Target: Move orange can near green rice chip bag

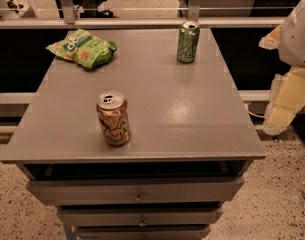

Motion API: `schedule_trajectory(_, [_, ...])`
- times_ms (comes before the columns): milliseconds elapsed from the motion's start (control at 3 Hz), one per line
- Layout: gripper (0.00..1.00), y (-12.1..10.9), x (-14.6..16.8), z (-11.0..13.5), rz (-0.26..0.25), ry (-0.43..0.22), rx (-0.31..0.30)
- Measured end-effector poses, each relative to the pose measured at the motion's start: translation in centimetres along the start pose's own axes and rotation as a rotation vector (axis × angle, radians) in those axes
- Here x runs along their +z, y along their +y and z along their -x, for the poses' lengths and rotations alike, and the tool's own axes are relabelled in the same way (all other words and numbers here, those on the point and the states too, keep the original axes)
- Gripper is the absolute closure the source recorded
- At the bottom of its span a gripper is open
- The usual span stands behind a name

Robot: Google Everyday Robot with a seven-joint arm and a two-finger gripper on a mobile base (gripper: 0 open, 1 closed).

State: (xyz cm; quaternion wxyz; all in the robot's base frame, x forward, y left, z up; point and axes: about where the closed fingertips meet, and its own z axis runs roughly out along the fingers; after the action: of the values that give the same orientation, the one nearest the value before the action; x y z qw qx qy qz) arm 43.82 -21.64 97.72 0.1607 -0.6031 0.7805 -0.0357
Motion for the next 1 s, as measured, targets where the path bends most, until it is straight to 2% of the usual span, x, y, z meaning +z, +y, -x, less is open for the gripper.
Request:
schedule_trajectory(333, [0.00,0.0,0.0,0.0,0.000,0.000,0.000])
schedule_trajectory(667, [0.00,0.9,2.4,2.1,0.043,-0.090,0.010])
schedule_trajectory(1000, [0.00,3.1,6.9,5.8,0.124,-0.252,0.010])
